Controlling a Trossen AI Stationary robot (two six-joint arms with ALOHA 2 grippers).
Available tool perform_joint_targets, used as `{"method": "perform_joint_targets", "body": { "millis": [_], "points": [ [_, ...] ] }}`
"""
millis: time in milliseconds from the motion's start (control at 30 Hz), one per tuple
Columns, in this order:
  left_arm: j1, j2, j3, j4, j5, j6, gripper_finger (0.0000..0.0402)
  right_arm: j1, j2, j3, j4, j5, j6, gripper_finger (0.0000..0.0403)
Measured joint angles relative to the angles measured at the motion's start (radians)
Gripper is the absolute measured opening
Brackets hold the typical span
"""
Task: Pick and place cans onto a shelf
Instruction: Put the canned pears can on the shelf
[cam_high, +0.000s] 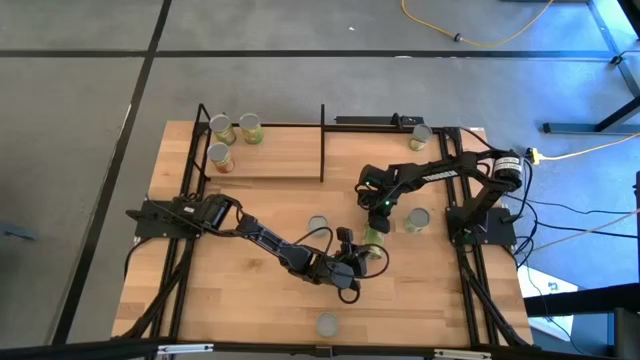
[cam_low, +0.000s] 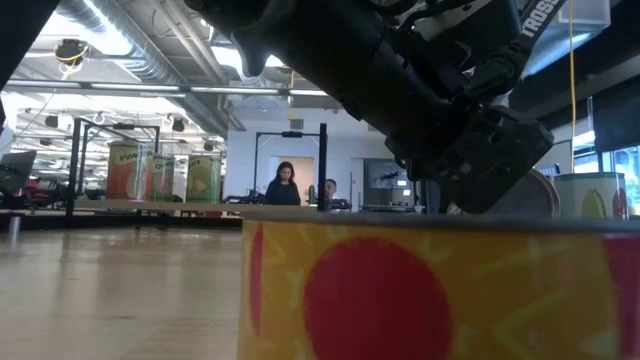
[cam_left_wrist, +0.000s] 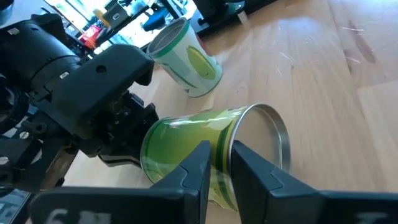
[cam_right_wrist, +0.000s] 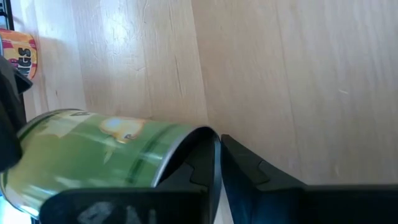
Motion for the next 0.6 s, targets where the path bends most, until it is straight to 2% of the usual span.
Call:
{"method": "perform_joint_targets", "body": {
  "millis": [233,600],
  "points": [
    [0.002,-0.001,0.000,-0.003,-0.001,0.010,0.0010,0.000,0.000,0.000,-0.003,-0.004,-0.001,0.0032],
    [0.003,-0.001,0.042,-0.026,0.029,-0.015,0.0003,-0.029,0.002,-0.002,-0.020,-0.014,-0.009,0.0032]
  ]
}}
